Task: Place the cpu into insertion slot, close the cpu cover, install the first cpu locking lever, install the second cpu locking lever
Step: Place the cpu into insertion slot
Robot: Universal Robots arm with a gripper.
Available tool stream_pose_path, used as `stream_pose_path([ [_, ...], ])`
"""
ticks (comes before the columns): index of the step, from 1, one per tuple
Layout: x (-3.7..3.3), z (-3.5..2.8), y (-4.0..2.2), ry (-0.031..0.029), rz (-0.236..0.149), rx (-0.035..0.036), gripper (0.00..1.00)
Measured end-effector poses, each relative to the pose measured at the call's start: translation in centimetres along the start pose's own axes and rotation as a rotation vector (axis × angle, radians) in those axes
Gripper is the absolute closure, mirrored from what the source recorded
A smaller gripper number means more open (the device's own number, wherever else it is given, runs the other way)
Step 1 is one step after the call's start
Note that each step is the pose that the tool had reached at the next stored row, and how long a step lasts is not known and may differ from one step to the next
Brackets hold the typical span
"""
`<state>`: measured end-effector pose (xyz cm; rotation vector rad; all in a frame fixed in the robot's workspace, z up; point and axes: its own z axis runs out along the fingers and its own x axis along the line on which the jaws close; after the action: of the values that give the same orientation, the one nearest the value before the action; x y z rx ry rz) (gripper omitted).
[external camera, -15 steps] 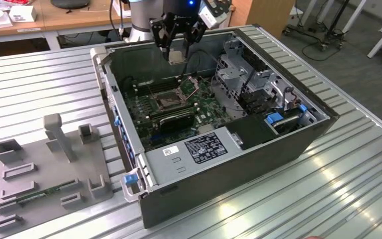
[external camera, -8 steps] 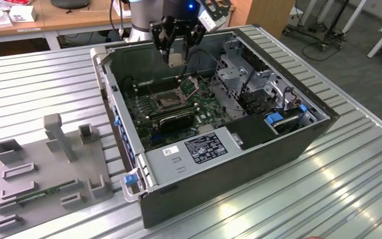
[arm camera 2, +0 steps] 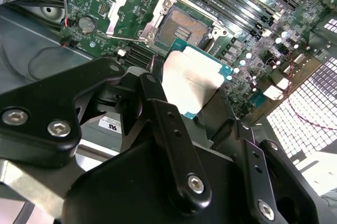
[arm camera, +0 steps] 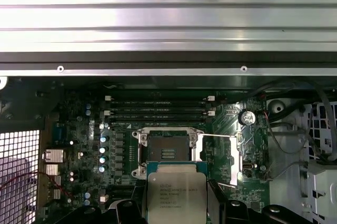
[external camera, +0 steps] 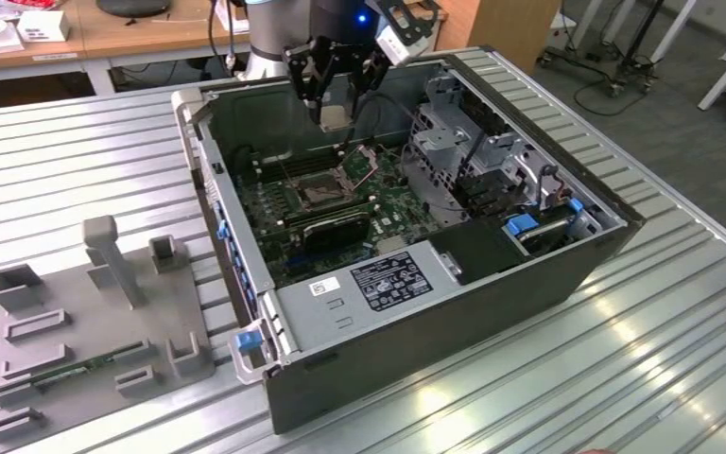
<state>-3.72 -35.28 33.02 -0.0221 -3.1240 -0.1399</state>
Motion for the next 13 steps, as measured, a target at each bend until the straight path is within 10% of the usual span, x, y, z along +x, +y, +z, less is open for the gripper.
stream_pose_path([
  [13,-0.01,0.54,-0.05,0.0001,0.000,0.0003,0.46],
])
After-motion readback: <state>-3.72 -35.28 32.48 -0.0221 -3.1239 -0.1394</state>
